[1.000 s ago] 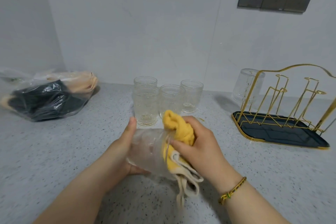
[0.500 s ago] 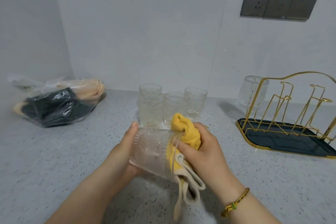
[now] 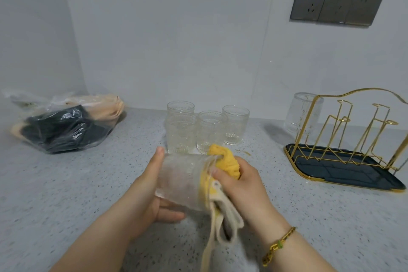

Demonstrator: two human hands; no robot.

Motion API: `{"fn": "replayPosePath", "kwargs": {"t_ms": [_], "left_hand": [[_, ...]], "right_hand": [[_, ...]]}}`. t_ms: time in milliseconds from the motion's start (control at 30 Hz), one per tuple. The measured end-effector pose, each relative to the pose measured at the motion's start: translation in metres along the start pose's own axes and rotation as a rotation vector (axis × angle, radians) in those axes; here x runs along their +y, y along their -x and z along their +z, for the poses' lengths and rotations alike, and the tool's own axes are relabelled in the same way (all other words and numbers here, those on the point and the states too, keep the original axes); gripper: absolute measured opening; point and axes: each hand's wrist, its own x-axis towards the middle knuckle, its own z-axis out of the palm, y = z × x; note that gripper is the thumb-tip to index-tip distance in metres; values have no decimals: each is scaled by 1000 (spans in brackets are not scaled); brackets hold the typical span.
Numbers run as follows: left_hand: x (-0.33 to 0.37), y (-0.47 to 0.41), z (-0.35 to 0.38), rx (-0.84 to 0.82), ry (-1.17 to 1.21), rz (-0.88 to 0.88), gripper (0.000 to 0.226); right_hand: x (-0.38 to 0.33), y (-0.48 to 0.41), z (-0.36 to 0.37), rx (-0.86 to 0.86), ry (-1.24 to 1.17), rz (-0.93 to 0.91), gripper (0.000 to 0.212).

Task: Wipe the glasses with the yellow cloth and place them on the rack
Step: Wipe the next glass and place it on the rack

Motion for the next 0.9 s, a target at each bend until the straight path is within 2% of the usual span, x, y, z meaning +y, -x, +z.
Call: {"fn": "replayPosePath", "kwargs": {"t_ms": [100, 167, 300, 400, 600, 633, 700, 767, 900], "left_hand": [[2, 2, -2, -2, -63, -51, 53], [0, 1, 0, -1, -64, -7, 47], [-5, -4, 3, 53, 6, 169, 37], [-5, -5, 6, 96, 50, 229, 30], [-7, -3, 6, 116, 158, 277, 24], [-5, -3, 6, 129, 185, 276, 23], [-2, -3, 6, 137, 230, 277, 22], [0, -2, 6, 123, 208, 302, 22], [-7, -2, 6, 98, 129, 313, 38]], "right_hand": [[2, 3, 2, -56, 177, -244, 28], [4, 4, 0, -34, 216, -279, 31], [5, -3, 0, 45, 136, -124, 17], [6, -5, -3, -27, 70, 84, 23], [4, -8, -10, -48, -341, 311, 13], [2, -11, -12, -37, -428, 355, 16], [-4, -15, -21, -12, -514, 430, 36], [-12, -19, -36, 21, -453, 432, 43], [-24, -18, -77, 167, -373, 353, 16]]}}
